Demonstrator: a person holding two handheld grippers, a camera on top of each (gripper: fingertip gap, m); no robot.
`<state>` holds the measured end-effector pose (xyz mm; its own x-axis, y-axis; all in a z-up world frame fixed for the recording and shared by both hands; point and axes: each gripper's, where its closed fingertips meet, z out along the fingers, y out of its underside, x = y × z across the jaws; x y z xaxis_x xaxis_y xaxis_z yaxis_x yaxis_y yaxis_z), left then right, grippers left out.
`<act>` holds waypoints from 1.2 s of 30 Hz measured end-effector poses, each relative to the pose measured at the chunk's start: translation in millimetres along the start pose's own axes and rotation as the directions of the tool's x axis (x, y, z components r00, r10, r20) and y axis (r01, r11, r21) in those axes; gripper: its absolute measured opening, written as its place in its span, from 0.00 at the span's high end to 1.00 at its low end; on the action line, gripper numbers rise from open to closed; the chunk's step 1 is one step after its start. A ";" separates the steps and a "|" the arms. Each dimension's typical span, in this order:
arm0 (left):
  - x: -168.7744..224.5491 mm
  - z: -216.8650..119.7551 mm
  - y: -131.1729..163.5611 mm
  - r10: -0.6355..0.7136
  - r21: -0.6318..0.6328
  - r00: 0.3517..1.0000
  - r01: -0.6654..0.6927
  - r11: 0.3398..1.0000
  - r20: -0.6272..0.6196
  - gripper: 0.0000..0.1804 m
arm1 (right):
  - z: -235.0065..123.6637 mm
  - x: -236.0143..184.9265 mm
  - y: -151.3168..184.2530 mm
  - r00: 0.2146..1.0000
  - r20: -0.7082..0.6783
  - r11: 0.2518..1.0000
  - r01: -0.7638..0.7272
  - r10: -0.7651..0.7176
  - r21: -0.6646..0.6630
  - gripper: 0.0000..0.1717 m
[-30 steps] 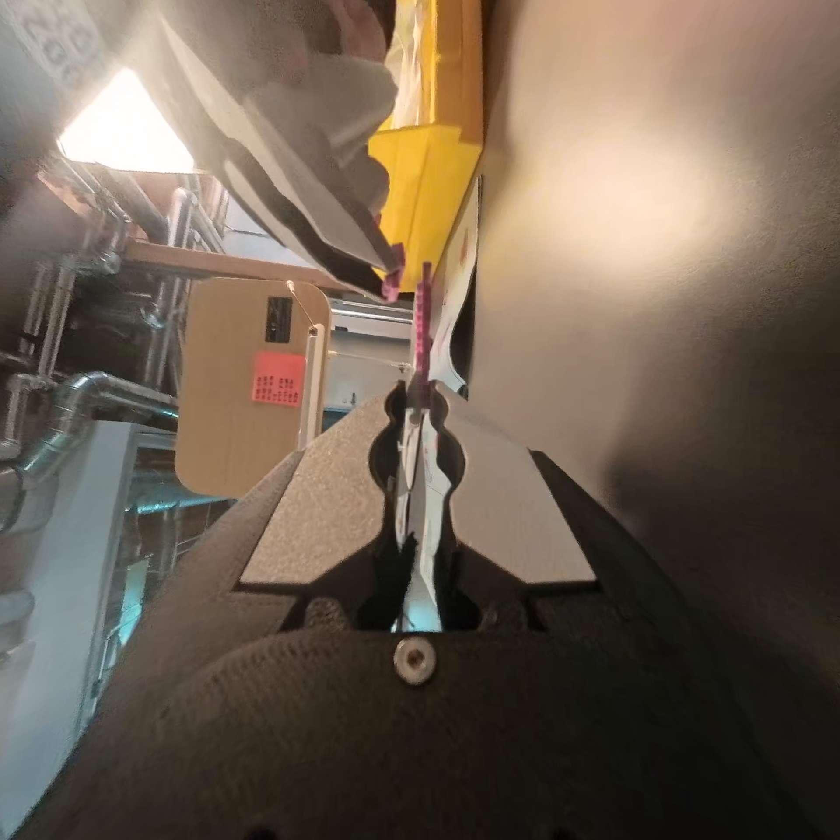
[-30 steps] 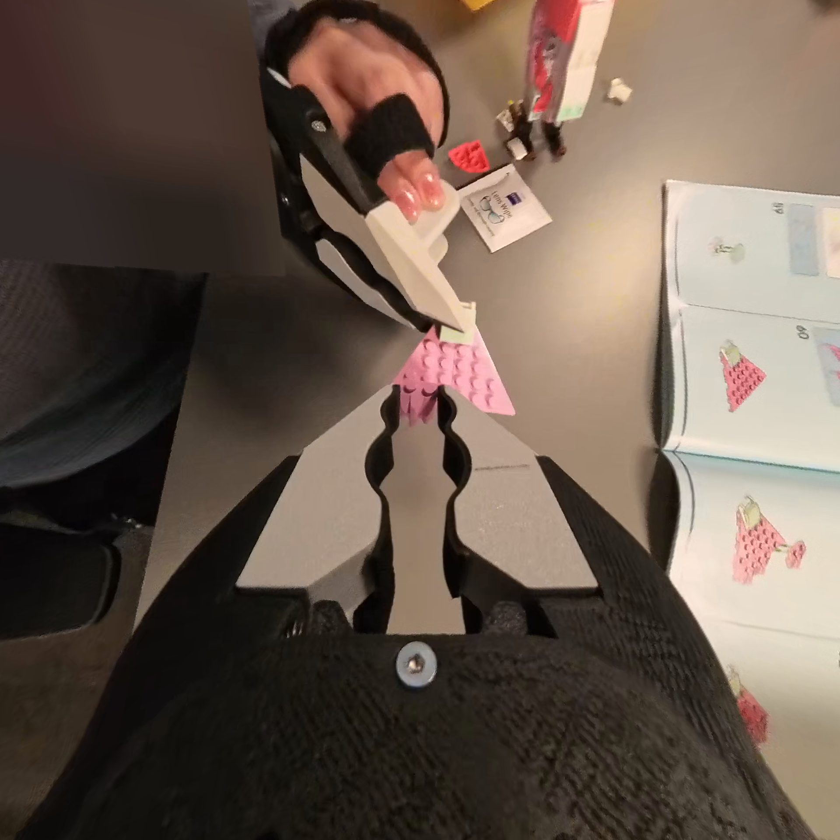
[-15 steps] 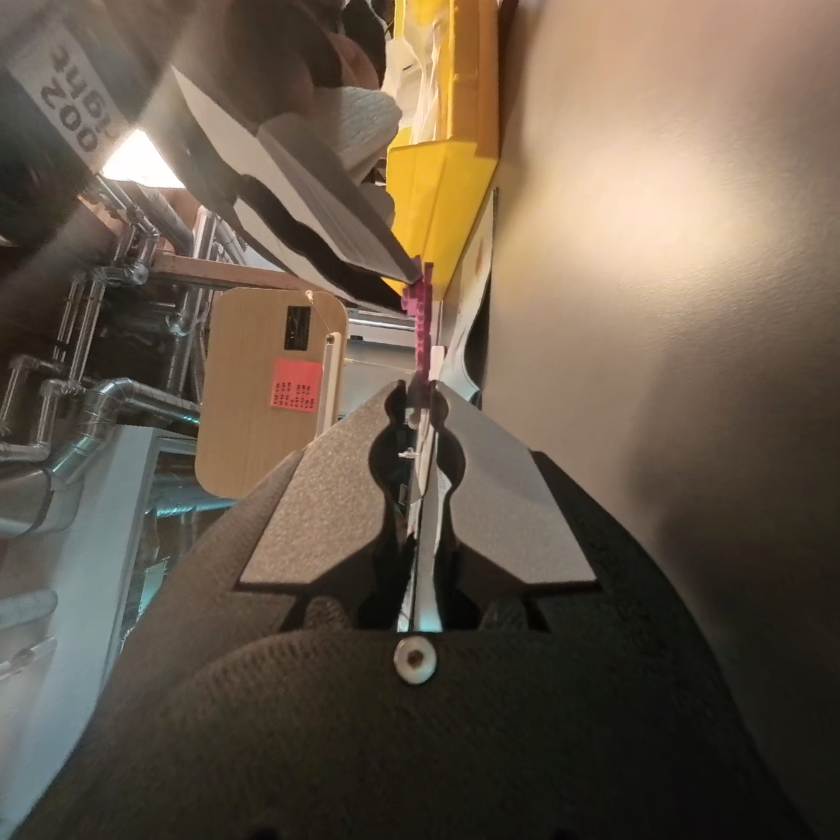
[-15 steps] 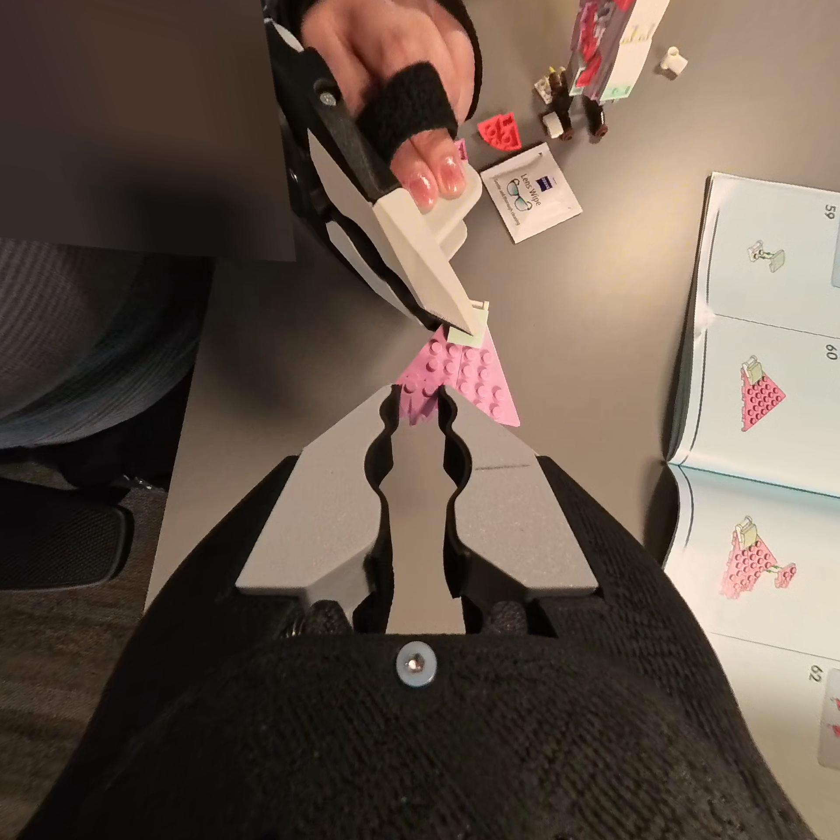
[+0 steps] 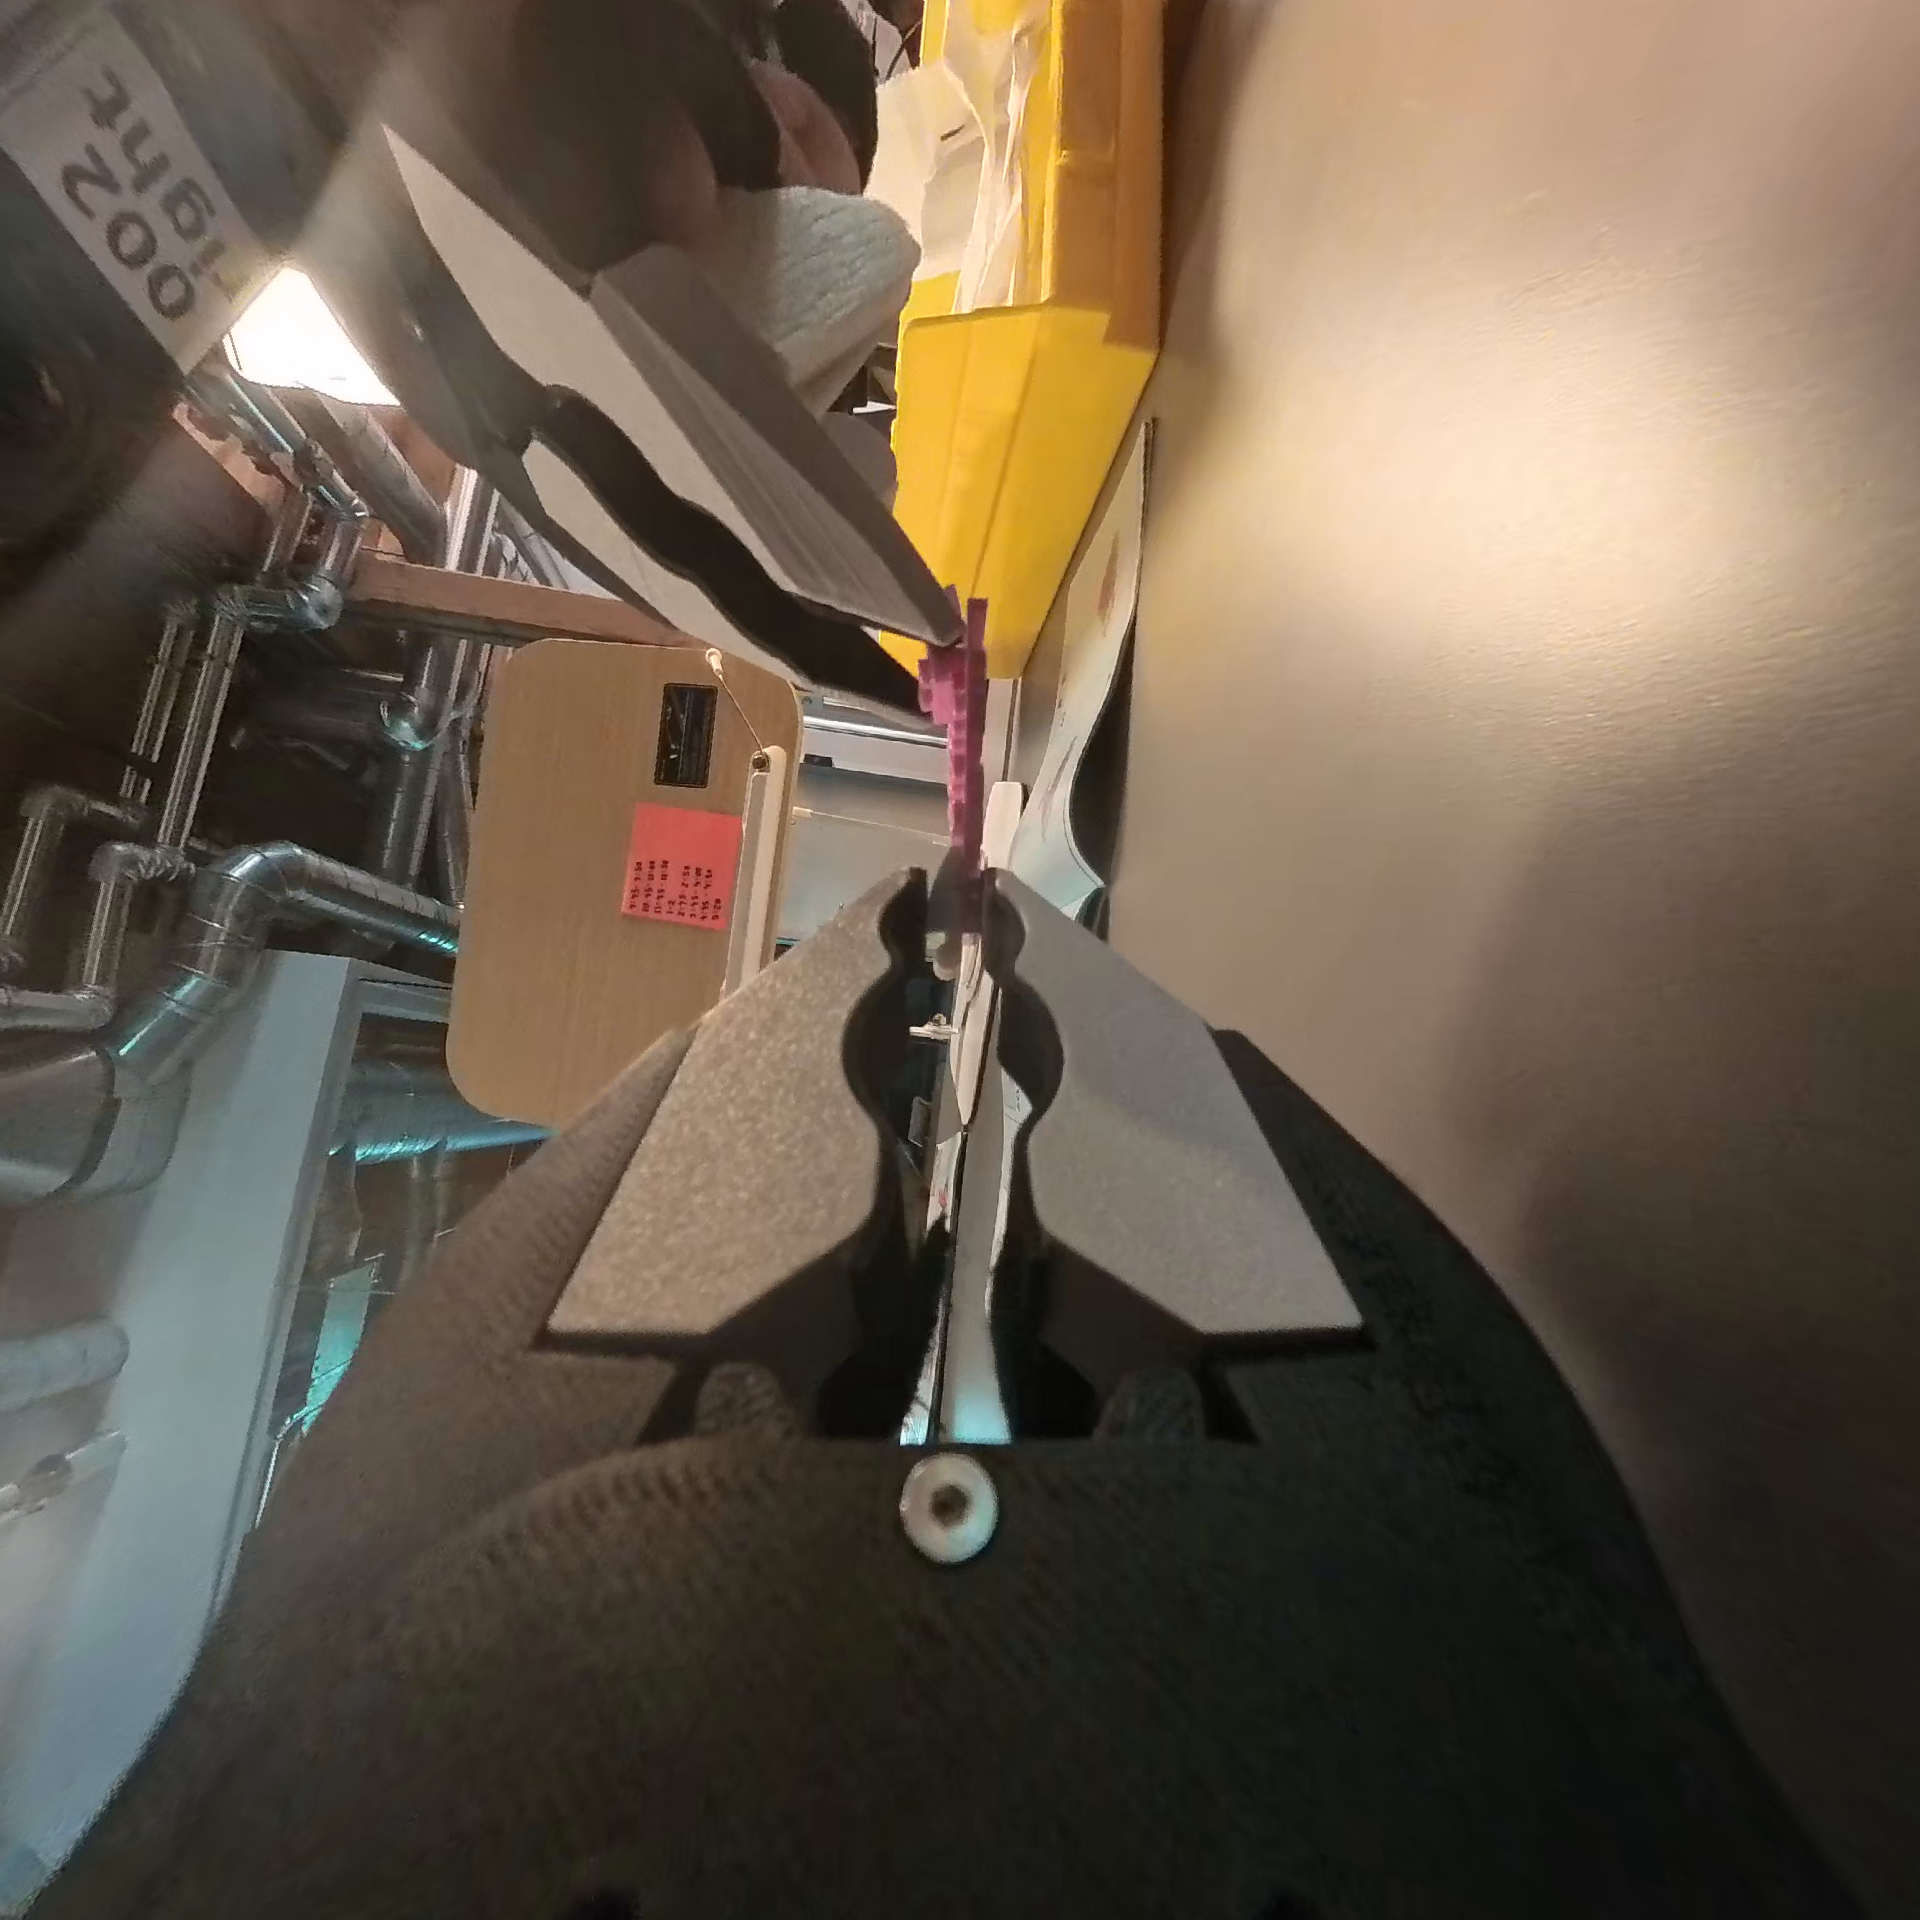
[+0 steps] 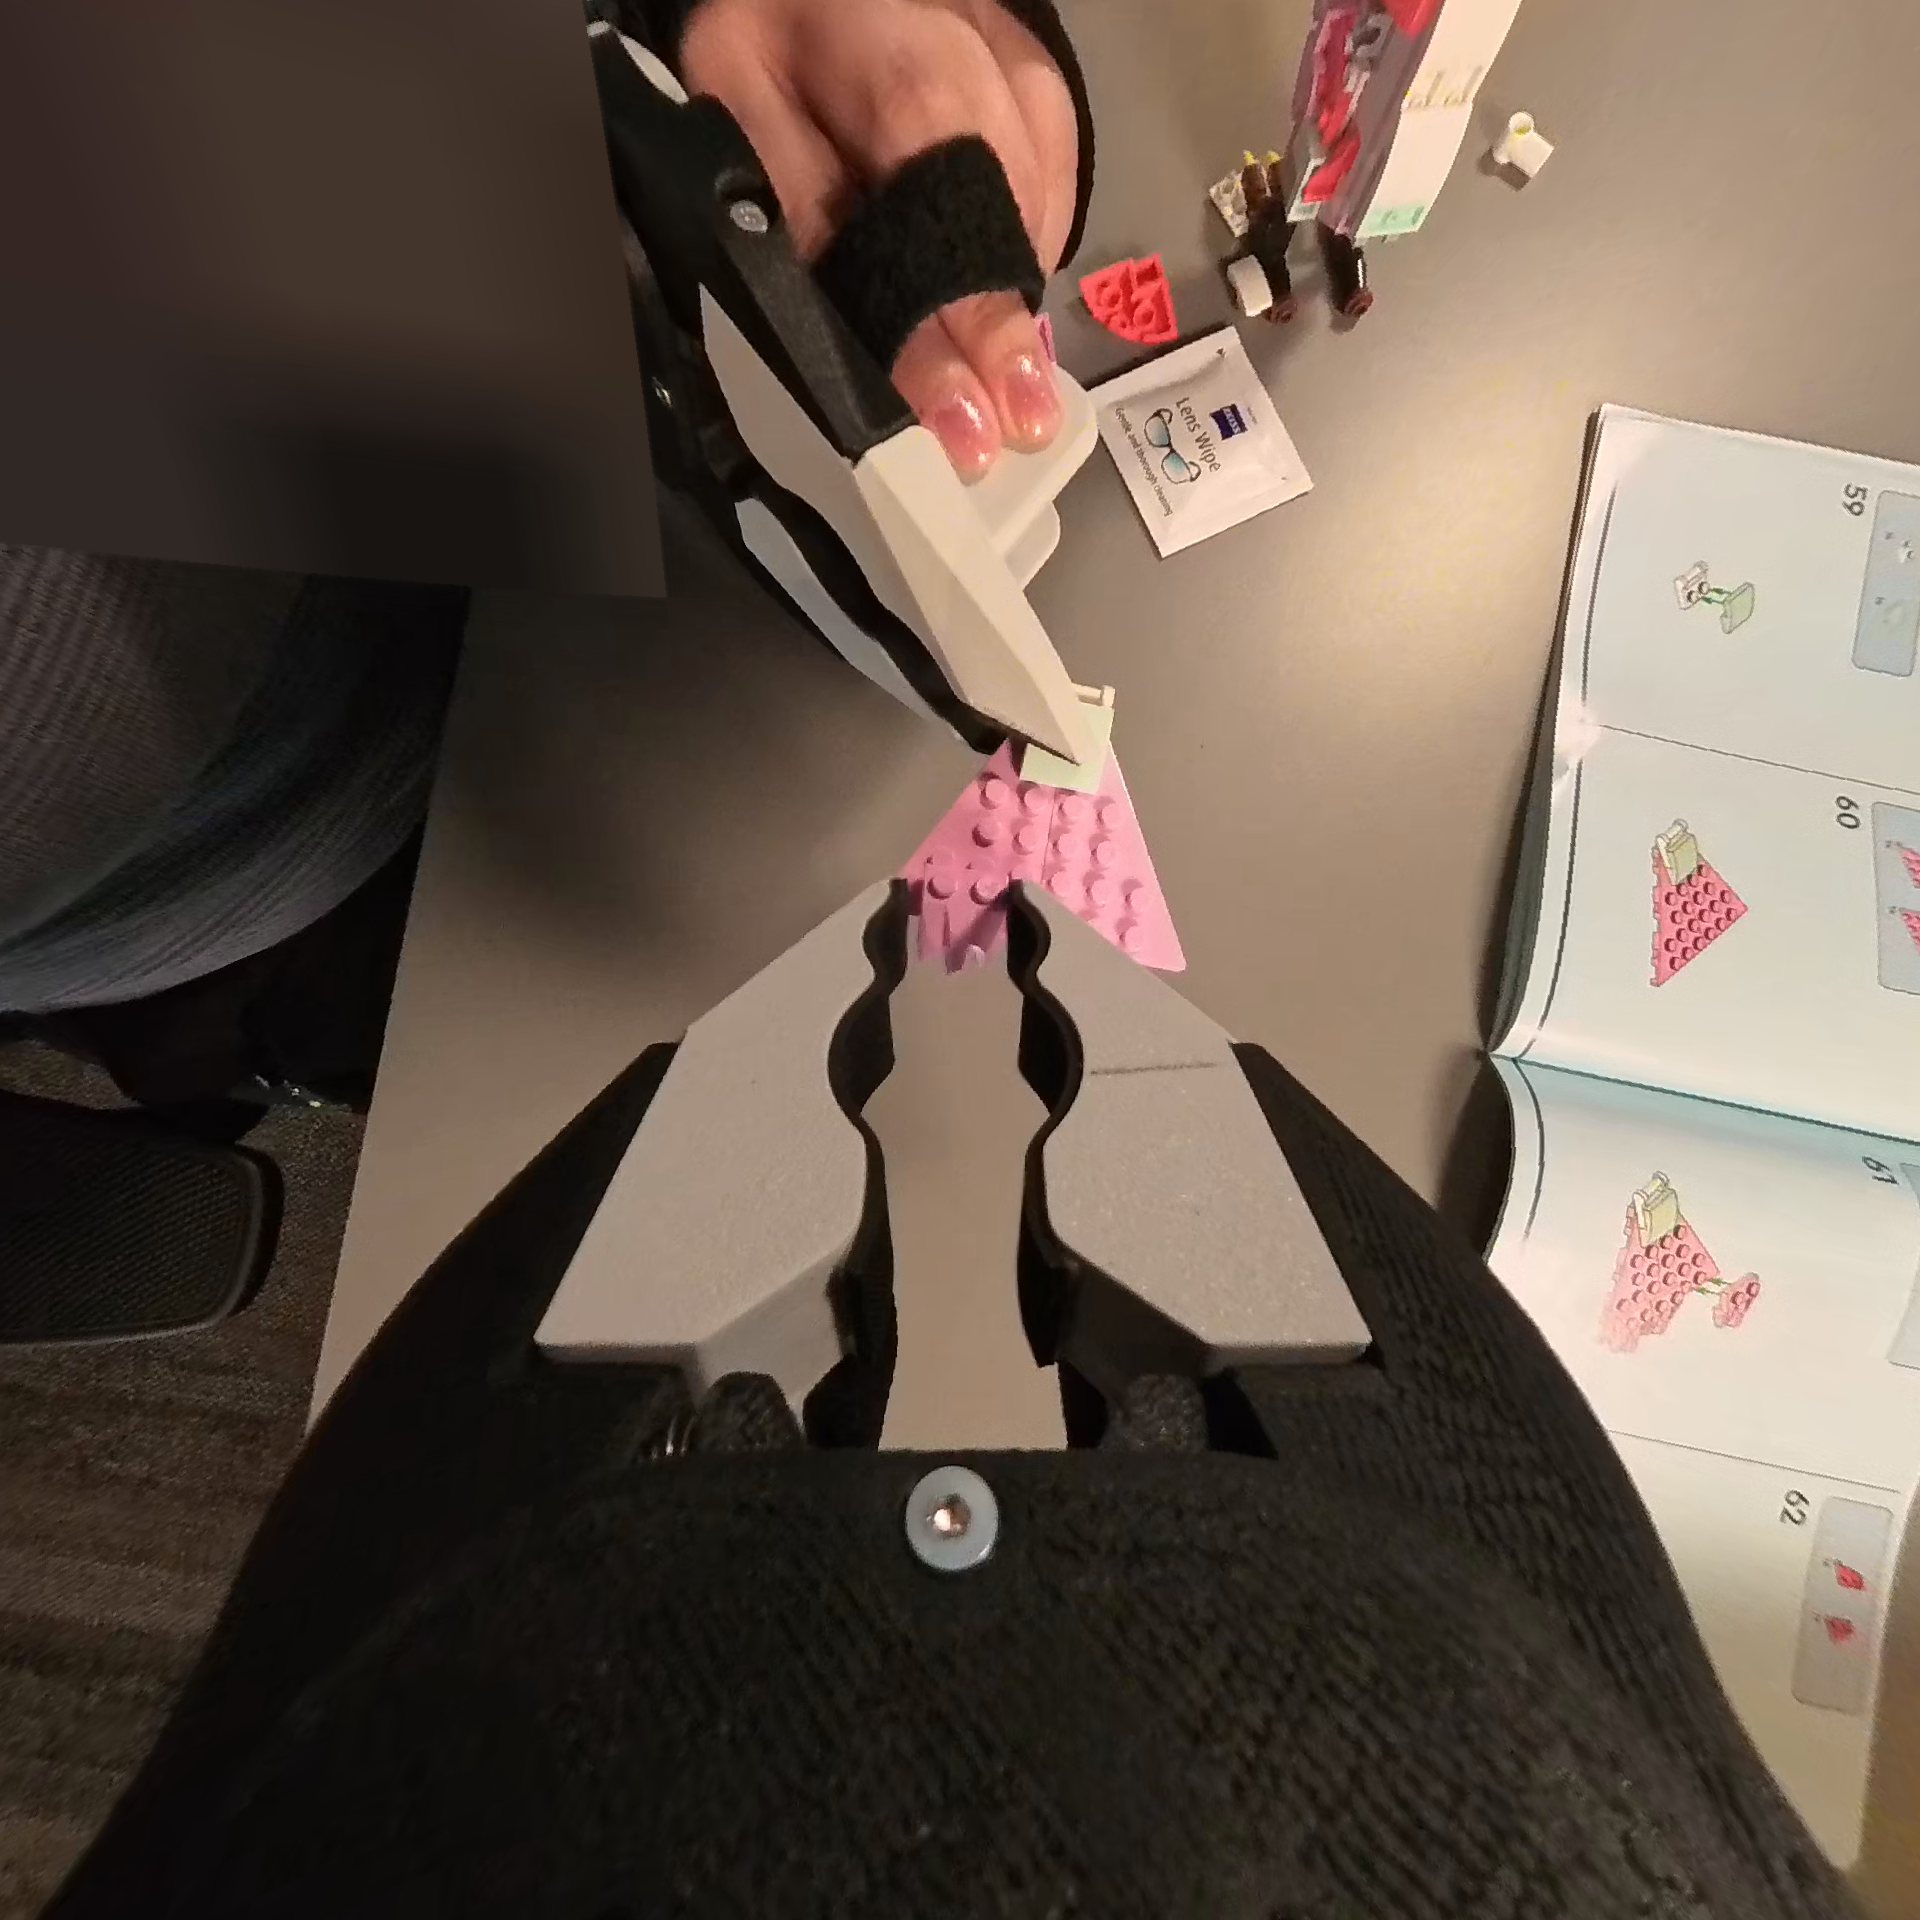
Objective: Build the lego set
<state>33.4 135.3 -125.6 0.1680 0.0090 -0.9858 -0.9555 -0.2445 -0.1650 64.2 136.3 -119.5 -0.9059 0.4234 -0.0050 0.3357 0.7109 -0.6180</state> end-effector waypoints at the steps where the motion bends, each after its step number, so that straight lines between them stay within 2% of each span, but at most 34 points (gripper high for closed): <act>1: 0.0 0.1 0.3 0.000 -0.002 1.000 0.000 1.000 -0.001 0.95 | -0.1 0.3 -0.3 1.000 -0.005 1.000 0.000 0.000 0.002 0.88; 5: -0.2 1.1 4.1 -0.009 -0.022 1.000 0.009 1.000 -0.005 0.95 | -4.3 3.5 -5.0 0.997 -0.071 0.999 0.018 -0.016 0.029 0.74; 8: -0.1 2.8 10.0 -0.026 -0.052 1.000 0.026 0.998 -0.013 0.96 | -3.2 8.3 -5.9 0.965 -0.236 0.993 0.114 -0.113 -0.006 0.64; 12: -2.9 4.3 18.2 -0.059 -0.094 0.998 0.058 0.994 -0.013 0.95 | 7.2 12.9 -9.6 0.788 -0.526 0.946 0.302 -0.319 -0.119 0.60; 15: -4.4 4.3 22.1 -0.072 -0.113 0.997 0.070 0.991 -0.013 0.95 | 10.3 22.0 -7.1 0.625 -0.675 0.917 0.328 -0.392 -0.228 0.62; 16: -4.5 4.3 22.4 -0.074 -0.114 0.997 0.072 0.991 -0.013 0.95 | 8.6 27.0 -5.8 0.559 -0.711 0.901 0.330 -0.427 -0.282 0.65; 19: -2.2 4.7 21.7 -0.069 -0.115 0.997 0.066 0.991 -0.022 0.95 | 9.9 34.6 -1.1 0.435 -0.724 0.842 0.336 -0.535 -0.421 0.73; 25: -1.7 4.4 24.1 -0.085 -0.130 0.996 0.080 0.988 -0.032 0.95 | 7.2 40.9 -0.6 0.339 -0.710 0.784 0.347 -0.617 -0.515 0.94; 30: -1.5 4.0 24.9 -0.134 -0.140 0.990 0.126 0.982 -0.049 0.95 | 4.8 42.9 -1.7 0.274 -0.693 0.742 0.335 -0.667 -0.581 0.95; 33: -0.3 3.9 25.4 -0.133 -0.153 0.989 0.123 0.981 -0.057 0.95 | 5.2 43.3 -0.5 0.257 -0.676 0.721 0.321 -0.691 -0.615 0.95; 35: 0.9 3.9 26.0 -0.132 -0.157 0.989 0.121 0.980 -0.065 0.95 | 6.3 43.7 0.4 0.232 -0.642 0.680 0.326 -0.731 -0.656 0.95; 36: 2.6 4.0 26.3 -0.132 -0.159 0.988 0.119 0.980 -0.074 0.95 | 7.7 43.8 1.7 0.244 -0.635 0.679 0.329 -0.733 -0.656 0.95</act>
<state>7.8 132.8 -132.7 0.3101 -0.0303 -0.9502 -0.8780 -0.3925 -0.2740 23.1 151.7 -126.8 -0.3031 -0.0608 0.9510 0.0989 0.9906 0.0949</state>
